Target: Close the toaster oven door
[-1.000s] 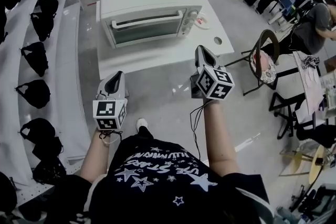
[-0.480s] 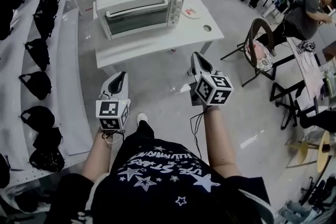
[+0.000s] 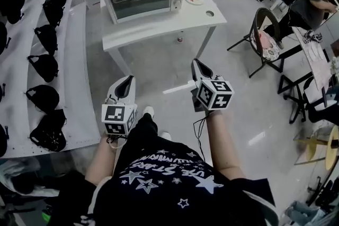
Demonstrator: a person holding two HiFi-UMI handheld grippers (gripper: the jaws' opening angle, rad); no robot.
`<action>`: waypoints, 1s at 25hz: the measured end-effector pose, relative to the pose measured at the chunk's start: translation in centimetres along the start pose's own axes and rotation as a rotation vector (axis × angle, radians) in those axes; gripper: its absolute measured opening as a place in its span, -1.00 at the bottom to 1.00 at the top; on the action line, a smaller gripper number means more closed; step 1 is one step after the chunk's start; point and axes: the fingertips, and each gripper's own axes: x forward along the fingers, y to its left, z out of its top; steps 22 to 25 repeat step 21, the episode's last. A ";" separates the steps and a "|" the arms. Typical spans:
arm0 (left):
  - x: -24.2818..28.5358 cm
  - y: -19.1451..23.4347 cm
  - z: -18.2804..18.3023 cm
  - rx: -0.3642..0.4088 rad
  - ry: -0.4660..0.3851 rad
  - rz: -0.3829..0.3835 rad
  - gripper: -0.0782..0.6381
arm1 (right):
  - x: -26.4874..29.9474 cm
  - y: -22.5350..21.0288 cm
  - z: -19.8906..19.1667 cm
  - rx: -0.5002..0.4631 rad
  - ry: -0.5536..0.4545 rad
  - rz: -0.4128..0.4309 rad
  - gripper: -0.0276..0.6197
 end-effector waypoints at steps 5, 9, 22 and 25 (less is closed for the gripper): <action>-1.9 -0.6 -1.7 -0.002 0.027 -0.009 -0.72 | -1.2 2.0 -1.8 -0.001 0.015 0.030 -0.91; -1.9 -0.8 -1.9 -0.015 0.024 -0.033 -0.72 | -1.9 1.9 -2.1 -0.011 0.022 0.010 -0.91; -4.9 4.0 -2.7 -0.042 0.048 -0.042 -0.72 | -0.8 7.1 -3.1 -0.037 0.060 -0.008 -0.91; -4.9 4.0 -2.7 -0.042 0.048 -0.042 -0.72 | -0.8 7.1 -3.1 -0.037 0.060 -0.008 -0.91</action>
